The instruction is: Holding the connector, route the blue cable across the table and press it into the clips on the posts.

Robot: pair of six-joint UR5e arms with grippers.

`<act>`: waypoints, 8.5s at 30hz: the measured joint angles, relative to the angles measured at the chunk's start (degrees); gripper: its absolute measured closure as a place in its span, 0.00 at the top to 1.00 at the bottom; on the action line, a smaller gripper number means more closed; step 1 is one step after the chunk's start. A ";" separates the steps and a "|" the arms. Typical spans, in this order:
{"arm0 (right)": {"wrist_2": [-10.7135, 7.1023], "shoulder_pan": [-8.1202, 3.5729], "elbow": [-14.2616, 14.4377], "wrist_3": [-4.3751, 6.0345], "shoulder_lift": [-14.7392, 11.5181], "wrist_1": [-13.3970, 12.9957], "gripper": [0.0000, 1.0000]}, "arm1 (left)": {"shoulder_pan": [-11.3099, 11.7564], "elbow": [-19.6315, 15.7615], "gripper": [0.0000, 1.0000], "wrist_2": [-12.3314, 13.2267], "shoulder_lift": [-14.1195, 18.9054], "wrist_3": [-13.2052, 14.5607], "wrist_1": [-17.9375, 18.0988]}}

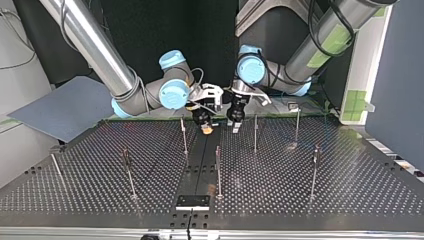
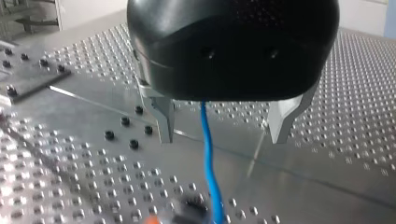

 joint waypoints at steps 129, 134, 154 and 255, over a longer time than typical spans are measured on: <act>-2.78 -6.32 0.09 4.23 -15.91 -0.60 0.00 | 6.89 15.75 0.00 2.44 9.31 1.84 -14.58; -2.98 -6.73 0.10 4.25 -15.92 -0.61 0.00 | 7.00 15.83 0.37 2.60 9.33 1.90 -15.80; -1.27 -7.45 0.09 3.61 -15.91 -0.35 0.00 | 4.25 13.88 1.00 1.40 12.15 3.71 -24.27; 0.42 -11.44 0.19 3.11 -17.06 2.11 0.00 | -12.06 35.63 1.00 -12.94 2.74 9.18 -32.52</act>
